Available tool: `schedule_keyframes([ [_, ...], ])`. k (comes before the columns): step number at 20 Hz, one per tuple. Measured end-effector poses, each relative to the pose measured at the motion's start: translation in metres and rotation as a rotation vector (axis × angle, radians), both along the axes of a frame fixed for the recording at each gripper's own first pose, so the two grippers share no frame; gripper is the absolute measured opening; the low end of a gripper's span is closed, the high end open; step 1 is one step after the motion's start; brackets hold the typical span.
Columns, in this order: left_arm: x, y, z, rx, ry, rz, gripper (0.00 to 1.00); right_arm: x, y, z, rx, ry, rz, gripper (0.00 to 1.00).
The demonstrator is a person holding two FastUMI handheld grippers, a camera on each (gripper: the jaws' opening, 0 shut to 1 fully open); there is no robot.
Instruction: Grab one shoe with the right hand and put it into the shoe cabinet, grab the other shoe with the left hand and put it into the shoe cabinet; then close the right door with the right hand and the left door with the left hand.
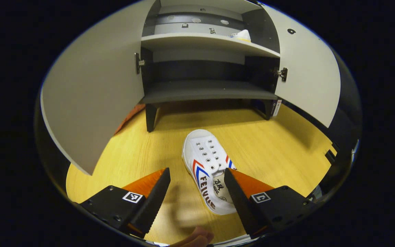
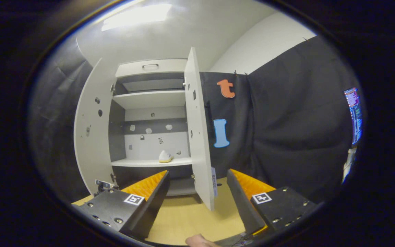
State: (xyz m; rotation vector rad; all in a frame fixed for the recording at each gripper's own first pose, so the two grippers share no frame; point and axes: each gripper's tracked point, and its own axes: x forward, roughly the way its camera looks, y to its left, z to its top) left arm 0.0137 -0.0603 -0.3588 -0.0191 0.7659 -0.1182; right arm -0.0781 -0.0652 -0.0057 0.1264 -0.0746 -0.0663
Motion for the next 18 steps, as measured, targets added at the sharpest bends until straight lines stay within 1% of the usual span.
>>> schedule_keyframes([
  [1, 0.000, -0.001, -0.006, -0.001, 0.024, -0.003, 0.98, -0.001, 0.000, -0.002, 0.002, 0.001, 0.002, 0.97],
  [2, 0.000, -0.001, -0.012, -0.002, 0.044, -0.009, 0.97, -0.001, 0.000, -0.005, 0.001, 0.001, 0.011, 0.99],
  [4, 0.001, 0.002, -0.021, 0.005, 0.075, -0.002, 0.93, 0.000, 0.000, -0.012, 0.005, 0.010, 0.022, 0.99],
  [6, 0.002, 0.003, -0.026, -0.004, 0.092, 0.002, 0.90, 0.004, 0.001, -0.021, 0.004, 0.022, 0.032, 0.99],
  [7, 0.002, 0.001, -0.026, -0.012, 0.088, -0.006, 0.87, 0.004, 0.001, -0.025, 0.001, 0.031, 0.034, 0.99],
  [8, 0.003, 0.000, -0.026, -0.014, 0.084, -0.015, 0.87, 0.005, 0.001, -0.030, -0.003, 0.038, 0.035, 0.99],
  [10, 0.003, -0.007, -0.029, -0.038, 0.091, -0.031, 0.80, 0.007, -0.001, -0.035, -0.004, 0.049, 0.033, 0.98],
  [11, 0.002, -0.011, -0.030, -0.056, 0.100, -0.040, 0.72, 0.007, -0.001, -0.036, -0.001, 0.053, 0.034, 0.98],
  [12, 0.005, -0.018, -0.030, -0.078, 0.095, -0.058, 0.68, 0.007, -0.002, -0.037, 0.004, 0.054, 0.037, 0.98],
  [13, 0.007, -0.016, -0.033, -0.069, 0.095, -0.057, 0.57, 0.006, -0.003, -0.037, 0.011, 0.052, 0.038, 0.98],
  [14, 0.009, -0.016, -0.037, -0.070, 0.103, -0.053, 0.53, 0.006, -0.005, -0.036, 0.017, 0.048, 0.038, 0.98],
  [16, 0.013, -0.016, -0.039, -0.083, 0.096, -0.035, 0.55, 0.004, -0.009, -0.035, 0.033, 0.041, 0.036, 0.98],
  [17, 0.014, -0.014, -0.039, -0.080, 0.090, -0.034, 0.51, 0.003, -0.011, -0.034, 0.042, 0.038, 0.035, 0.98],
  [18, 0.013, -0.013, -0.038, -0.073, 0.087, -0.035, 0.50, 0.002, -0.013, -0.035, 0.053, 0.035, 0.033, 0.98],
])
